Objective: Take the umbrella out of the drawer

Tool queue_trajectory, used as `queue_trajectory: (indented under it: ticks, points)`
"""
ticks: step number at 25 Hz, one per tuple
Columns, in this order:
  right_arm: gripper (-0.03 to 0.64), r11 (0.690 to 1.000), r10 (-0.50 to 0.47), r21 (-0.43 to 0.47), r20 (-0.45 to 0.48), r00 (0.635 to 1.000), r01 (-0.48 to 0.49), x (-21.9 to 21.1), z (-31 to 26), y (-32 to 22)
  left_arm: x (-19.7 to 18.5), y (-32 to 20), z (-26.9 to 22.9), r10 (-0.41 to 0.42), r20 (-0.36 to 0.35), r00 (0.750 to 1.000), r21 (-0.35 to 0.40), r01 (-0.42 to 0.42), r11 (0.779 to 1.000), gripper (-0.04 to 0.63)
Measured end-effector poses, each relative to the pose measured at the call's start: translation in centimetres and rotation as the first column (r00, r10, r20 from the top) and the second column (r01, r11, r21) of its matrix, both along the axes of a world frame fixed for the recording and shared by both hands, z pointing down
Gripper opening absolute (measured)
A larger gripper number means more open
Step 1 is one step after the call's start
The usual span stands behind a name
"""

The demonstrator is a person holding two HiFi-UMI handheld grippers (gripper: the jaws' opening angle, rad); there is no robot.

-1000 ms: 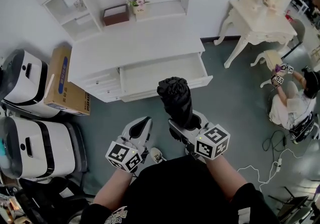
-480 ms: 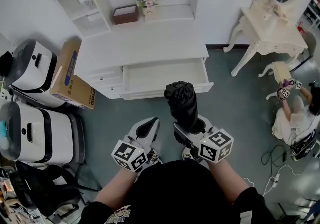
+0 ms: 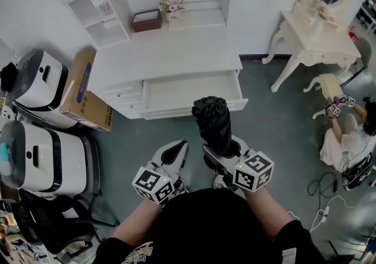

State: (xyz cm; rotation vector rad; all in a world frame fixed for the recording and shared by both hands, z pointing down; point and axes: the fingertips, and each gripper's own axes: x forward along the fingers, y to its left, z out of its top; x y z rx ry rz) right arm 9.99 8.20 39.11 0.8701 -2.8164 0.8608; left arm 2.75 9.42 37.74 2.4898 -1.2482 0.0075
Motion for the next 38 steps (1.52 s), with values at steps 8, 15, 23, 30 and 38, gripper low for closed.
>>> queue_trajectory:
  ticks: [8,15,23,30,38]
  points:
    - [0.281,1.0,0.018,-0.006,0.012,1.0,-0.018,-0.8,0.1,0.3,-0.7,0.2,-0.1,0.024,0.015,1.0,-0.004,-0.024,1.0,0.0]
    - [0.281,0.999,0.034,-0.013,0.026,0.999,-0.033,-1.5,0.1,0.4,-1.2,0.1,0.0,0.049,0.018,0.999,-0.012,-0.049,0.999,0.0]
    - [0.281,0.999,0.045,-0.022,0.026,0.999,-0.045,-1.8,0.3,0.5,-1.4,0.0,0.1,0.064,0.017,0.998,-0.017,-0.064,0.998,0.0]
    - [0.281,0.999,0.037,-0.018,0.023,0.999,-0.037,-2.2,0.4,0.7,-1.6,0.2,0.4,0.063,0.014,0.998,-0.023,-0.063,0.998,0.0]
    - [0.281,0.999,0.033,-0.024,0.021,0.999,-0.033,-2.3,0.6,0.9,-1.5,0.5,0.5,0.06,0.013,0.998,-0.026,-0.06,0.998,0.0]
